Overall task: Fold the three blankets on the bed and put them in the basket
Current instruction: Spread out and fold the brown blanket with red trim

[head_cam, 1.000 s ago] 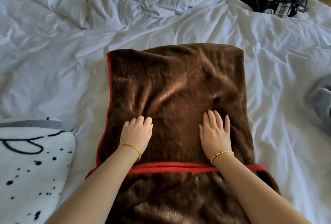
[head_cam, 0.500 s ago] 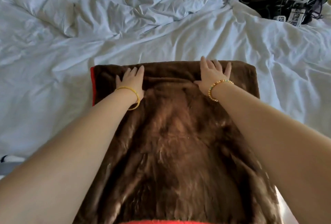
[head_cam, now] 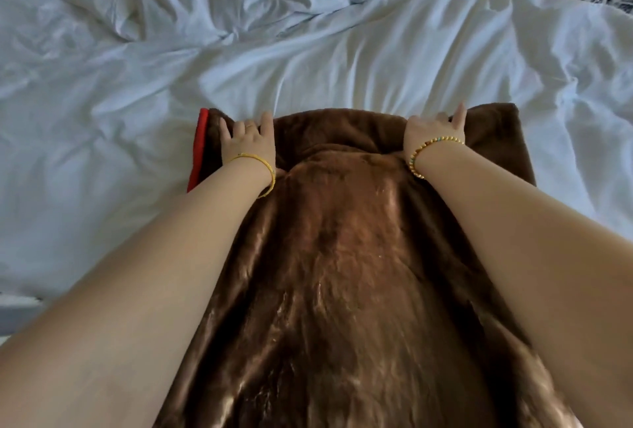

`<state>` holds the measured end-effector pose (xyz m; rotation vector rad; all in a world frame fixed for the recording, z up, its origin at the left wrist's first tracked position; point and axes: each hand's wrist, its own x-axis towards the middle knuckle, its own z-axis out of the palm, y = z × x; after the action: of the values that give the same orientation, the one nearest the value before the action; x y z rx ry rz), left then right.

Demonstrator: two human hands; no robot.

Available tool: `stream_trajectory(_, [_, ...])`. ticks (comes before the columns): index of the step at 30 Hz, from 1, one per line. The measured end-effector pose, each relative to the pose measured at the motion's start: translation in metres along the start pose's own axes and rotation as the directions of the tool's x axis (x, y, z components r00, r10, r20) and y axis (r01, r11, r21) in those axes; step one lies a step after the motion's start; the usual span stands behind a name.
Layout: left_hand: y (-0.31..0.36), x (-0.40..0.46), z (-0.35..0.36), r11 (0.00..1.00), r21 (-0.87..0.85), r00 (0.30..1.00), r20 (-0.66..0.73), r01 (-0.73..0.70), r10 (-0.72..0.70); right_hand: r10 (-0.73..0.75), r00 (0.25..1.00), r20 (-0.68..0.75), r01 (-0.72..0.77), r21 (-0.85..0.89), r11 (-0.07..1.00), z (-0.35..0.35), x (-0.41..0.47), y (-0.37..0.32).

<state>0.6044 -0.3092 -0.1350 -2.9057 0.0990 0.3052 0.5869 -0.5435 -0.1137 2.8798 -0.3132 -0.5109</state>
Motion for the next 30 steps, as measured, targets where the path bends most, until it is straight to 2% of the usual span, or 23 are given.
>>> stream_trajectory(5, [0.001, -0.014, -0.002, 0.997, -0.078, 0.995, -0.102, 0.015, -0.022, 0.010, 0.981, -0.193, -0.002, 0.041, 0.999, 0.009, -0.024, -0.004])
stream_trajectory(8, [-0.009, -0.034, -0.006, 0.993, -0.110, 0.971, -0.237, -0.032, 0.005, -0.119, 0.884, -0.452, 0.109, -0.048, 0.993, 0.023, -0.050, 0.008])
stream_trajectory(10, [-0.013, -0.049, -0.015, 0.994, -0.099, 0.962, -0.273, -0.042, 0.014, -0.157, 0.839, -0.521, 0.143, -0.066, 0.987, 0.030, -0.072, 0.020])
stream_trajectory(13, [-0.010, -0.071, -0.041, 0.994, 0.006, 0.950, -0.292, -0.111, 0.108, -0.149, 0.851, -0.503, 0.140, -0.056, 0.989, 0.023, -0.096, 0.030])
stream_trajectory(16, [-0.010, -0.094, -0.067, 0.961, 0.156, 0.948, -0.191, -0.228, 0.256, -0.137, 0.892, -0.430, 0.164, 0.025, 0.986, 0.004, -0.119, 0.033])
stream_trajectory(19, [-0.019, -0.124, -0.082, 0.969, 0.090, 0.957, -0.159, -0.230, 0.242, -0.035, 0.955, -0.293, 0.109, 0.239, 0.965, -0.004, -0.149, 0.041])
stream_trajectory(22, [-0.035, -0.160, -0.089, 0.965, 0.007, 0.952, -0.160, -0.263, 0.261, -0.040, 0.984, -0.173, 0.094, 0.313, 0.945, -0.005, -0.188, 0.048])
stream_trajectory(25, [-0.045, -0.194, -0.096, 0.957, 0.006, 0.943, -0.168, -0.290, 0.287, -0.036, 0.980, -0.193, 0.105, 0.356, 0.929, -0.006, -0.233, 0.053])
stream_trajectory(30, [-0.062, -0.264, -0.117, 0.946, 0.095, 0.915, -0.241, -0.310, 0.324, 0.108, 0.951, -0.288, 0.046, 0.479, 0.876, -0.027, -0.311, 0.069])
